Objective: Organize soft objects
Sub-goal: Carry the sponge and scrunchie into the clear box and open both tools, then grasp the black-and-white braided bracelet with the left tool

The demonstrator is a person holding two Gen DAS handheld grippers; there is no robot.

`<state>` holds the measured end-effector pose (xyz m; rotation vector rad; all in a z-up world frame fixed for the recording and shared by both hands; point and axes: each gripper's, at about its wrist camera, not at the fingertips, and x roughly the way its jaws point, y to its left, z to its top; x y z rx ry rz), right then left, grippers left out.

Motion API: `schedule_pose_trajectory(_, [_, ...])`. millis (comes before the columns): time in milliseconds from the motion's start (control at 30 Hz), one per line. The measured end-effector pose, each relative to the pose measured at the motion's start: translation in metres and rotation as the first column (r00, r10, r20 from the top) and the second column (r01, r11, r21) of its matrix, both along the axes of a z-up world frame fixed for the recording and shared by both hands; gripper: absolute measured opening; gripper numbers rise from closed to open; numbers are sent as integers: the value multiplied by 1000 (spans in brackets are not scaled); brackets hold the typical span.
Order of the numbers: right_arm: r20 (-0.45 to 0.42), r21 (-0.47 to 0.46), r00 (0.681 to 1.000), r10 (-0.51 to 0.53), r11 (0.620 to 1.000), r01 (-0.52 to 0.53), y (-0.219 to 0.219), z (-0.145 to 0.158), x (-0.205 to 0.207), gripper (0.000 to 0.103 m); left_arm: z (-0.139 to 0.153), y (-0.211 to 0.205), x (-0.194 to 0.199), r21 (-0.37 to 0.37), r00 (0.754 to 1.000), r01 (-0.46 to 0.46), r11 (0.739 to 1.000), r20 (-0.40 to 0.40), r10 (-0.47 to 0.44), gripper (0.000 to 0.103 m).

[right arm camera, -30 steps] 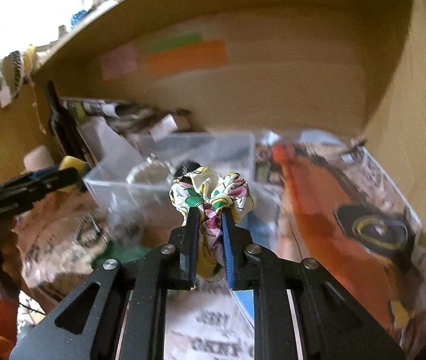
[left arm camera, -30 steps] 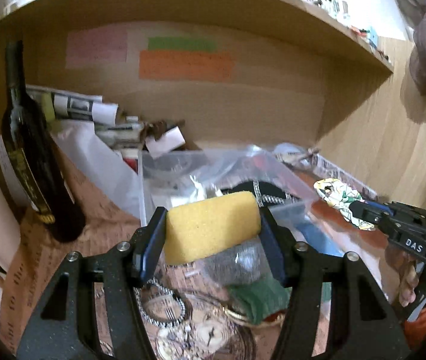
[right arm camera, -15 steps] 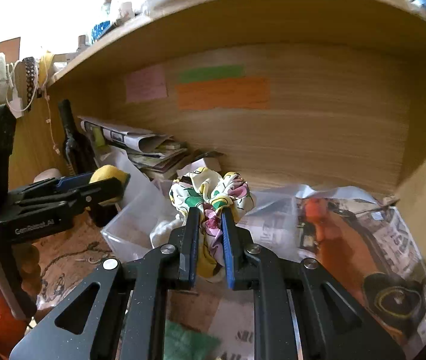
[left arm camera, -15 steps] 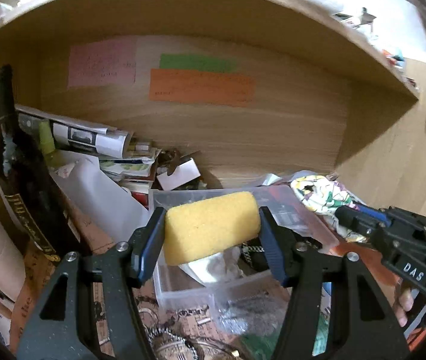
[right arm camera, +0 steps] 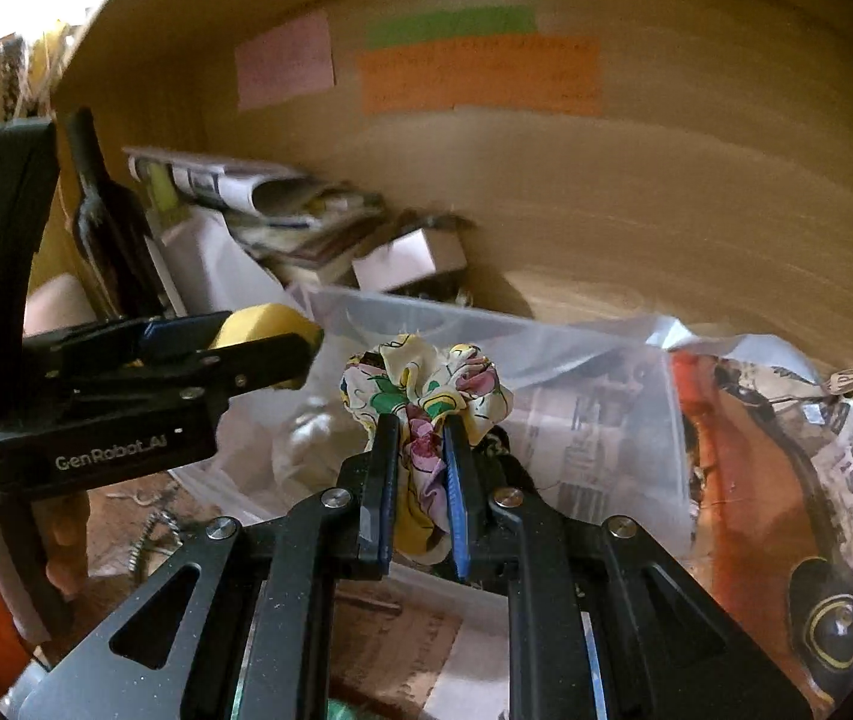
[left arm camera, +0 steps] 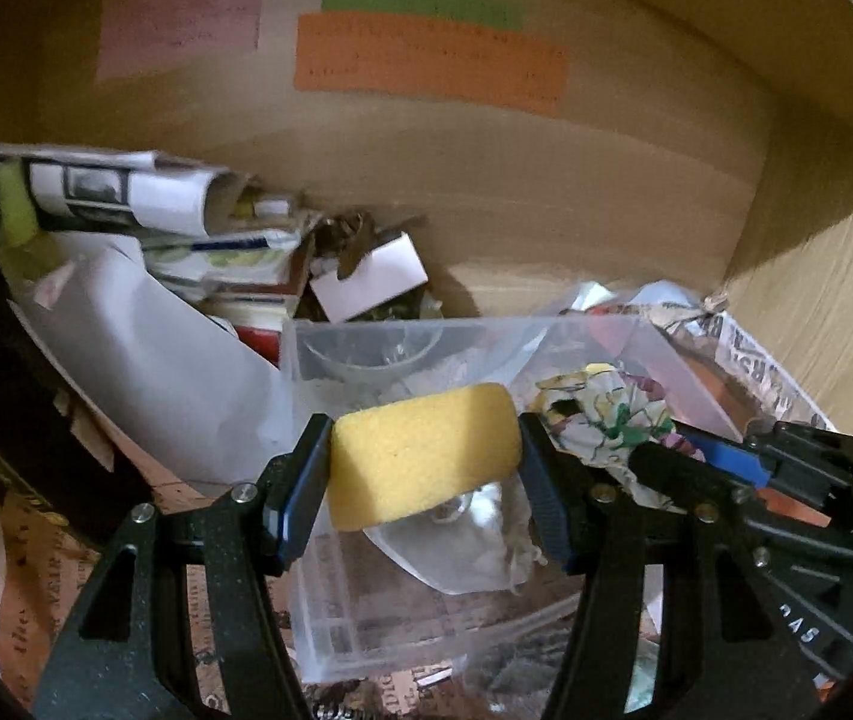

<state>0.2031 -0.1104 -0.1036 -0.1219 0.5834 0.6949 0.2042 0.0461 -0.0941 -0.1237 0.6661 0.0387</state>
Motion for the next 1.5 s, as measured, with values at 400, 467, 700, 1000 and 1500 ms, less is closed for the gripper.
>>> schedule_pose_trajectory(400, [18,-95,1000,-23,995,25,6,-12,4,31,-12,-10,6,22,998,38,999,-52,-37,68])
schedule_pose_trajectory(467, [34,-98,999,-24,995,28,5,-9,1,44,-9,-8,0,9,998,44,999,-42,-44,70])
schedule_pose_trajectory(700, [107,-43,992,-63,997,68,-14,8,-18,64,11,-4,-26,-16,998,61,998,5,-61,74])
schedule_pose_trajectory(1000, [146,35,988,-50,998,45,-33,32,-49,65,34,-4,-80,56,992,73,996,96,-78,91])
schedule_pose_trajectory(1500, [34,29,998,55,998,-56,-21,0,-77,66,-19,26,-116,38,998,17,999,-66,-14,91])
